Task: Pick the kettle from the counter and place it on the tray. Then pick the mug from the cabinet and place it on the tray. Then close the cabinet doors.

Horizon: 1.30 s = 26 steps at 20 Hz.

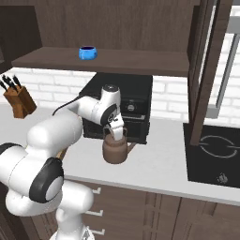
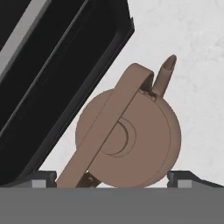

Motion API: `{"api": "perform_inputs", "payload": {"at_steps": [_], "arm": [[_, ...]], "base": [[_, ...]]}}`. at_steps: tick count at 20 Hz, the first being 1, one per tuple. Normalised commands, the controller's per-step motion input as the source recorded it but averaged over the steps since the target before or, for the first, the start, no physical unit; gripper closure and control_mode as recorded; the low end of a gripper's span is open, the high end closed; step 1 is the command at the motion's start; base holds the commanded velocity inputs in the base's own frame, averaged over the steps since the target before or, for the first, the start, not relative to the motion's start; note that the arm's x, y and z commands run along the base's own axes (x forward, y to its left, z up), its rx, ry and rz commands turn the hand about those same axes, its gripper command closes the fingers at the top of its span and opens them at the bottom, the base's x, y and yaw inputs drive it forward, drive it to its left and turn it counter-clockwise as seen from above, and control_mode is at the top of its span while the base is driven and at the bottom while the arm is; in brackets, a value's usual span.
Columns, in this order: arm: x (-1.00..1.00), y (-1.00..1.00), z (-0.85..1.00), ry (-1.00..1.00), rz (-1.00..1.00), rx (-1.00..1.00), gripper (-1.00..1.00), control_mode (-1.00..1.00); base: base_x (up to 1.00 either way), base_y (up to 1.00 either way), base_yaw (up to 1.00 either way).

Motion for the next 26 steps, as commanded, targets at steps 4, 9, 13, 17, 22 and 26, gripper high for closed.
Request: {"api": "perform_inputs", "payload": {"at_steps": [4, 9, 13, 17, 22, 26], "arm": [[0.06, -0.10, -0.06, 0.00, 0.00, 0.08, -1.00, -1.00], [0.00, -0.02, -0.15, 0.00, 0.00, 0.03, -1.00, -1.00], [0.00, 0.00, -0.24, 0.00, 0.00, 0.00, -1.00, -1.00], [-0.07, 0.00, -0.27, 0.00, 0.00, 0.00, -1.00, -1.00], [-0.20, 0.00, -0.32, 0.00, 0.00, 0.00, -1.00, -1.00], [-0.19, 0.00, -0.51, 0.00, 0.00, 0.00, -1.00, -1.00]], "base": [[0.00, 0.00, 0.00], [0.00, 0.00, 0.00], [0.00, 0.00, 0.00], [0.00, 0.00, 0.00], [0.00, 0.00, 0.00], [0.00, 0.00, 0.00]]}}
